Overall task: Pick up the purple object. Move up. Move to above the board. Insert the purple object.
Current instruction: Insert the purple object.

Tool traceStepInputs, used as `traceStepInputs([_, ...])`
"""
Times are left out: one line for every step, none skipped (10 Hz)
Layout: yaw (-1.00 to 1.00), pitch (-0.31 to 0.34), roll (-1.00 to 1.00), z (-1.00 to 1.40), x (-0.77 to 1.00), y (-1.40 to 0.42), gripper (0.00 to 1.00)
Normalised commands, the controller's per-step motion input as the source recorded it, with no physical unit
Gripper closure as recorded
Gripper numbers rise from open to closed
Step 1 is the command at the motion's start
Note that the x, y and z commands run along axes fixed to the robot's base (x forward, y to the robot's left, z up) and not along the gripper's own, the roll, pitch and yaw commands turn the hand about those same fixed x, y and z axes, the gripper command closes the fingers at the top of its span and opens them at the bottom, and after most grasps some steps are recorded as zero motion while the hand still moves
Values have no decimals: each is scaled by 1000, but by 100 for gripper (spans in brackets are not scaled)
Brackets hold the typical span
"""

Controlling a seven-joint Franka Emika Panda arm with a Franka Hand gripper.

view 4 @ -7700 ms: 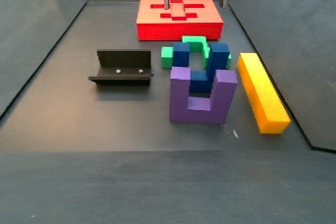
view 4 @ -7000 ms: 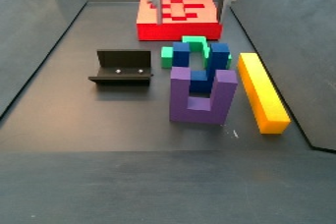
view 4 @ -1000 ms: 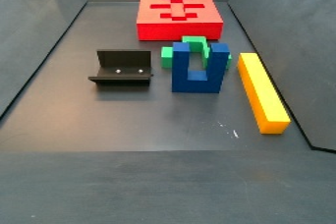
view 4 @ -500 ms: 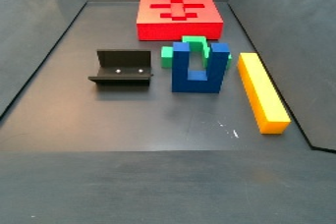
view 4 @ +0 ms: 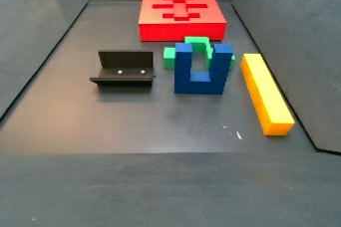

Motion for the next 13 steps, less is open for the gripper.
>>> traceStepInputs([329, -140, 267, -594, 71, -497, 100])
traceStepInputs([283, -107, 299, -591, 43, -523, 100])
traceStepInputs([243, -73, 353, -534, 0, -526, 100])
traceStepInputs([174, -69, 357, -574, 0, -611, 100])
traceStepInputs([0, -59, 170, -631, 0, -571, 100])
traceStepInputs([-9, -100, 146, -571, 0, -689, 100])
traceStepInputs([0, -91, 124, -517, 69, -711, 100])
traceStepInputs([-3, -23, 83, -474, 229, -671, 100])
traceStepInputs([-9, -10, 56, -397, 249, -666, 100])
traceStepInputs([0, -23, 51, -366, 203, -631, 100])
traceStepInputs([0, 0, 43, -260, 166, -409, 100])
traceStepInputs([0, 0, 0, 0, 0, 23, 100])
traceStepInputs([6, -99, -20, -257, 274, 0, 100])
